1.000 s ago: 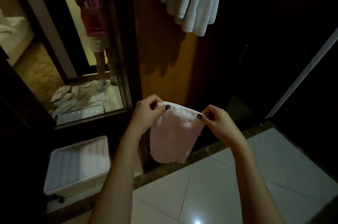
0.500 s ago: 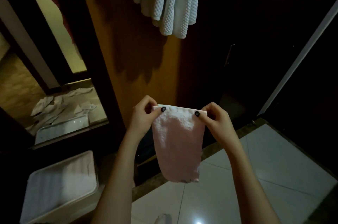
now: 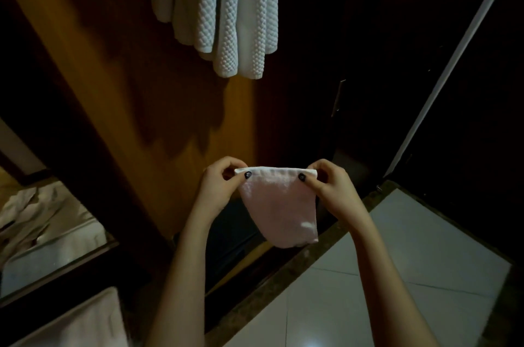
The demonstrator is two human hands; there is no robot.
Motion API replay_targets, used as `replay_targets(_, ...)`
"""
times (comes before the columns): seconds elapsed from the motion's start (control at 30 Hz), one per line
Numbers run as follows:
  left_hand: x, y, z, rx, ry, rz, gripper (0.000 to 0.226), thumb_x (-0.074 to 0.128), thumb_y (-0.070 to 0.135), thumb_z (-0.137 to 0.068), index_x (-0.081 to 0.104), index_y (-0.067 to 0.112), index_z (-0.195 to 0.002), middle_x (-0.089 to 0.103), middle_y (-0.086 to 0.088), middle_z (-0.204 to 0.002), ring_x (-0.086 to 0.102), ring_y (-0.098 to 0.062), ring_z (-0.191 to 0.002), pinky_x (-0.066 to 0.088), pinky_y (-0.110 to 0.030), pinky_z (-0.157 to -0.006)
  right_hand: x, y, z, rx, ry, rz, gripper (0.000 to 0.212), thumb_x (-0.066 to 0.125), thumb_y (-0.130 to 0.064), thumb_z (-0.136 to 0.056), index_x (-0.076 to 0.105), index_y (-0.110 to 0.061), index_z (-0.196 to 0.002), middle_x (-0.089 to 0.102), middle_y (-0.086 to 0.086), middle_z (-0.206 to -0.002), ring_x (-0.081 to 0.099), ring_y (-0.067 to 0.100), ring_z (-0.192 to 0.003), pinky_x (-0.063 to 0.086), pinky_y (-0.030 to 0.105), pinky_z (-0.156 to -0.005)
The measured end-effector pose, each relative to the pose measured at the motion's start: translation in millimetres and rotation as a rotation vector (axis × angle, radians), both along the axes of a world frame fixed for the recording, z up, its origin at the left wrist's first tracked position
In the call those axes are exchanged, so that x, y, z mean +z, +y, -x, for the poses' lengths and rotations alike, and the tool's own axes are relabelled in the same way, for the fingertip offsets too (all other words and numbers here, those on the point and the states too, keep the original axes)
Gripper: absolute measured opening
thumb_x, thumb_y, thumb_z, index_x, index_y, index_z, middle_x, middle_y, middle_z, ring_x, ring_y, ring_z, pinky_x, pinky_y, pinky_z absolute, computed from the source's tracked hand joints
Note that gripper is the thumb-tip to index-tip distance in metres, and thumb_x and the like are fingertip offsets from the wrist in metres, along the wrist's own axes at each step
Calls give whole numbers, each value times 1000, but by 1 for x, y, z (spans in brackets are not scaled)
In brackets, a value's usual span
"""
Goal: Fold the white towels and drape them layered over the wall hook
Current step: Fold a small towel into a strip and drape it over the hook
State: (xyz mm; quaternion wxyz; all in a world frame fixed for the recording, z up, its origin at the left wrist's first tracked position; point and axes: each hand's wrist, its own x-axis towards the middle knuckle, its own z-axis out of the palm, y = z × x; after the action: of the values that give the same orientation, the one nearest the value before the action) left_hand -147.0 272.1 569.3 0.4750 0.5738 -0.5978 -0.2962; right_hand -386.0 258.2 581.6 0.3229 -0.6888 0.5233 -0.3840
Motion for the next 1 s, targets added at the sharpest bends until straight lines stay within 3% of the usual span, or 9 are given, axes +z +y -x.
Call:
replay_targets(0.1,7,-24,-5,39,-193,49,20,66,9,-88,64,28,-92,58,14,-99,55,0,-89,43,-11,-72,7,-17,-9,21,14,81,14,64,-23,-93,57,-32,-86,63,-6,-89,62,7,-81,53,25,-69)
replay_targets(0.23,23,-47,4,-118,-233,44,38,69,20,-87,60,29,-123,45,22,-121,50,11,-96,44,-3,-74,15,-35,-12,52,-34,100,9,63,-23,-94,58,-30,-90,65,-6,-91,64,10,-84,56,35,-74)
replay_targets(0.33,36,-64,22,-269,-243,-49,54,69,27,-88,49,30,-139,40,23,-128,58,0,-97,51,-13,-67,17,-43,-9,64,-45,109,13,63,-22,-94,56,-30,-88,65,-4,-86,64,14,-81,55,42,-73)
replay_targets(0.4,44,-73,29,-318,-263,-118,43,67,26,-90,56,28,-131,52,19,-119,67,-8,-73,53,-17,-54,19,-48,-5,91,-55,99,11,64,-20,-94,57,-27,-89,65,1,-84,64,20,-79,54,45,-72)
replay_targets(0.47,49,-80,33,-313,-342,-145,16,66,26,-91,68,28,-107,63,14,-101,67,-10,-58,55,-22,-53,21,-53,2,127,-69,76,8,65,-19,-93,58,-21,-89,65,7,-84,64,27,-79,53,48,-71)
replay_targets(0.57,51,-82,38,-286,-328,-119,11,65,21,-91,68,28,-84,66,10,-88,68,-6,-66,57,-23,-63,26,-63,13,172,-85,68,7,66,-15,-92,60,-16,-89,66,11,-85,64,31,-80,53,46,-68)
replay_targets(0.77,45,-80,55,-251,-460,-70,12,62,28,-92,60,36,-84,52,11,-96,51,-5,-89,40,-22,-75,28,-79,25,226,-173,43,10,69,-15,-90,61,-21,-86,68,3,-84,67,22,-81,56,35,-66)
replay_targets(0.87,47,-77,62,-221,-329,3,13,65,22,-91,62,24,-79,51,5,-94,51,-8,-87,41,-20,-74,27,-86,31,179,-228,-20,10,74,-17,-86,64,-21,-86,71,-1,-82,70,15,-79,58,30,-66)
replay_targets(1.0,55,-74,64,-220,-184,104,20,74,14,-83,57,12,-73,46,5,-87,47,6,-82,36,-6,-78,31,-93,36,247,-376,-158,8,74,-11,-84,70,-12,-91,73,6,-79,72,16,-79,57,24,-72)
